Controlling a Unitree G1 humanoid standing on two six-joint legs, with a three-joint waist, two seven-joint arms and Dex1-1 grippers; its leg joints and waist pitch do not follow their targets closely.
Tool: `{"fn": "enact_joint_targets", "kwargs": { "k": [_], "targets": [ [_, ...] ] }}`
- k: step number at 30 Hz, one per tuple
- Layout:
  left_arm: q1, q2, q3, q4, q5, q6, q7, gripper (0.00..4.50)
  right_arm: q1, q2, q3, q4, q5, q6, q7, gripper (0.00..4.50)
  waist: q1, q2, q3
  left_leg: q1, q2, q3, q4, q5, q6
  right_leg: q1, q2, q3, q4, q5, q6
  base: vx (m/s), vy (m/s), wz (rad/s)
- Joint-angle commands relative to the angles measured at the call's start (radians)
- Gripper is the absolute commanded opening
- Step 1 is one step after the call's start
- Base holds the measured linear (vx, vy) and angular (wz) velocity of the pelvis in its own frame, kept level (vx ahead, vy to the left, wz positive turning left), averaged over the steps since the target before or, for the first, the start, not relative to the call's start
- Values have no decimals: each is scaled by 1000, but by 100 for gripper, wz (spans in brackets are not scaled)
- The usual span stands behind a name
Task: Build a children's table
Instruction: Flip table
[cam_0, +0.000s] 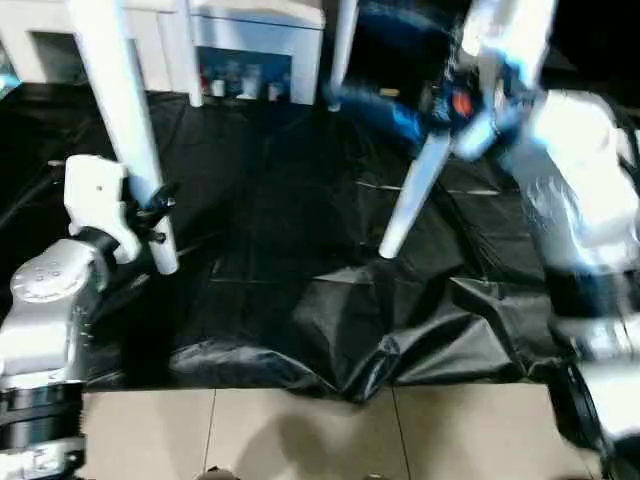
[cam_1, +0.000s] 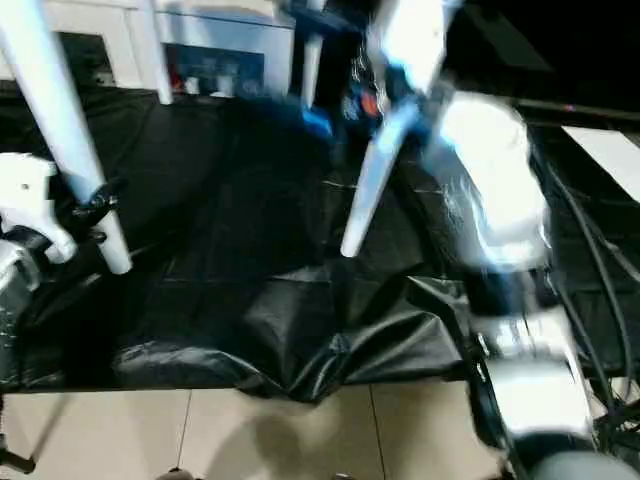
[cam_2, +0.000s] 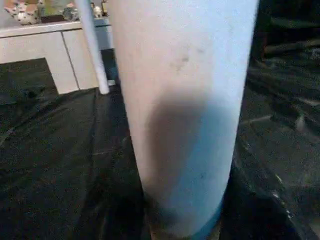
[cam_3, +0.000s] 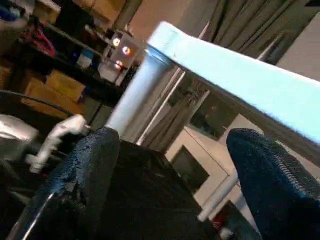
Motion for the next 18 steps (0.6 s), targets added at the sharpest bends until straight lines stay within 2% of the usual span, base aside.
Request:
{"fn": "enact_joint_targets", "kwargs": {
  "k": [1,2,3,4,5,7,8,10,11,17,18],
  "targets": [
    [31,31,12,79,37,3,14,241,69,-14,-32,-91,42,63,-50,375,9,47,-60,9,6,-1,-83,-203,-20,49,-61,52,-96,-149,-125,0,0,0],
    [33,42,19,96,53,-15,32,241,99,-9,-49,-108,45,75,-76,375,3,38,-60,6,2,0,-83,-203,-19,54,-56,55,-100,-152,-122,0,0,0],
    [33,42,19,96,53,-15,32,242,99,-9,-49,-108,45,75,-76,375,2,33,-60,2,-3,-1,-85,-212,-25,60,-52,53,-101,-200,-106,0,0,0],
    [39,56,30,112,59,-32,48,257,139,-8,-74,-131,52,98,-107,375,-1,31,-61,1,-4,-2,-85,-208,-25,60,-54,53,-101,-216,-103,0,0,0],
    [52,63,49,110,46,-35,46,257,174,-14,-97,-142,54,107,-119,375,-2,40,-62,2,-6,-1,-82,-189,-23,59,-53,55,-106,-215,-99,0,0,0],
    [74,65,70,92,20,-25,26,272,208,-25,-114,-154,56,118,-125,375,0,46,-62,6,-3,0,-83,-181,-19,52,-53,57,-106,-205,-114,0,0,0],
    [86,70,72,84,10,-17,17,272,221,-30,-120,-174,68,137,-137,375,-1,54,-63,8,-1,0,-83,-184,-18,51,-52,57,-107,-184,-131,0,0,0],
    [125,75,83,67,2,-40,12,272,255,-37,-141,-183,76,159,-164,375,-1,54,-65,9,-1,0,-81,-172,-10,51,-49,57,-101,-137,-150,0,0,0],
    [137,71,92,59,-6,-55,9,272,266,-40,-146,-182,75,162,-171,375,0,59,-64,9,0,1,-81,-170,-7,48,-48,57,-100,-110,-160,0,0,0],
    [200,49,129,-10,-87,-75,-45,272,311,-34,-162,-179,68,180,-214,375,1,57,-62,11,1,4,-83,-196,-7,46,-48,58,-99,-110,-175,0,0,0],
    [258,16,168,-101,-187,-42,-94,272,354,-16,-164,-172,62,181,-235,375,5,58,-60,9,5,3,-84,-202,-13,49,-57,60,-98,-129,-179,0,0,0]
  ]
}}
